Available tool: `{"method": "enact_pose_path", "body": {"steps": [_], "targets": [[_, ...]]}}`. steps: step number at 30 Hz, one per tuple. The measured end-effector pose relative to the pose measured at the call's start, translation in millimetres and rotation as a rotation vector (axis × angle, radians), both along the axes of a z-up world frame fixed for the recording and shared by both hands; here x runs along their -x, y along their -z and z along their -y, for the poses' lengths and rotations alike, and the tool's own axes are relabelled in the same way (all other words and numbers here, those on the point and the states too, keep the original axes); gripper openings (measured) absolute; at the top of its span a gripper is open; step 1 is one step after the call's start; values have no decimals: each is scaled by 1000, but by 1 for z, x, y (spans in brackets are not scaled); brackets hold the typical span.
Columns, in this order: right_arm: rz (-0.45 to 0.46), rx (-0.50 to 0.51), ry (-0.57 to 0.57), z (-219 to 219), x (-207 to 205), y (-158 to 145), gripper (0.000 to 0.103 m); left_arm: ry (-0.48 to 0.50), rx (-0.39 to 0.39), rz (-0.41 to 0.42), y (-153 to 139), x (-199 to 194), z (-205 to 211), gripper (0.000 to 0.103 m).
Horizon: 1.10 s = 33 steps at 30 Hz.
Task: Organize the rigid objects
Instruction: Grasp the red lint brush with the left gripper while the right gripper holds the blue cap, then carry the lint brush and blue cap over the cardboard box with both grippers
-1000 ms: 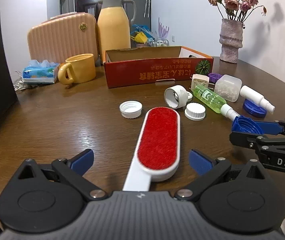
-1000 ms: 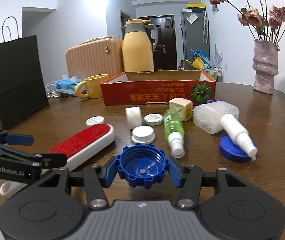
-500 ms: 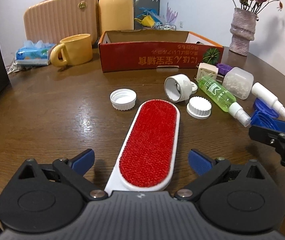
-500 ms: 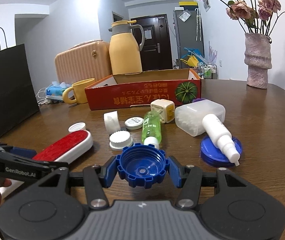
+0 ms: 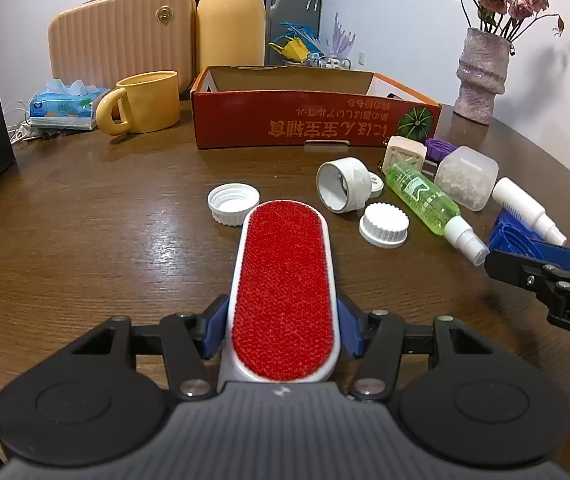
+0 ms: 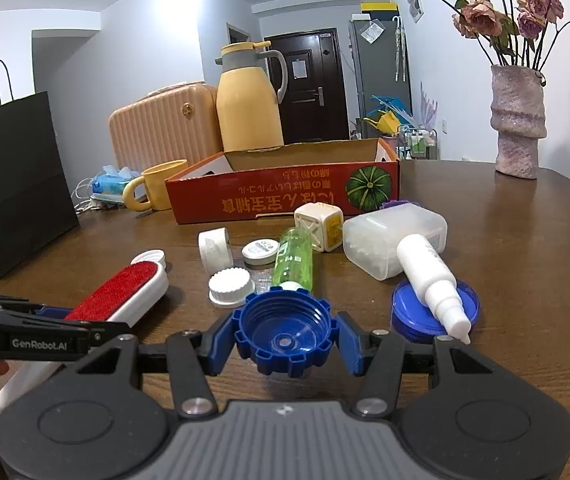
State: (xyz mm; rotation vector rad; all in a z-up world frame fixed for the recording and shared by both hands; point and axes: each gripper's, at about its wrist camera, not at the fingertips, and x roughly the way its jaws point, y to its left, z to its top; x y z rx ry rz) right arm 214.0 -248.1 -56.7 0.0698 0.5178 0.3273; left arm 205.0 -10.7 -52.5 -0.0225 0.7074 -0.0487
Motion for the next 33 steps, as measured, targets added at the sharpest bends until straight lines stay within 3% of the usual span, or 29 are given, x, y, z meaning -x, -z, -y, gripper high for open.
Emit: {"method": "enact_pose_path", "body": {"steps": [13,33], "targets": [[73,6,3,10,-8,-29,53,-10,-15,83,-42,-10,9,57],[202,51,-9,14,-86,-88,53,-27,-6,169,-93,-76,22,57]]}}
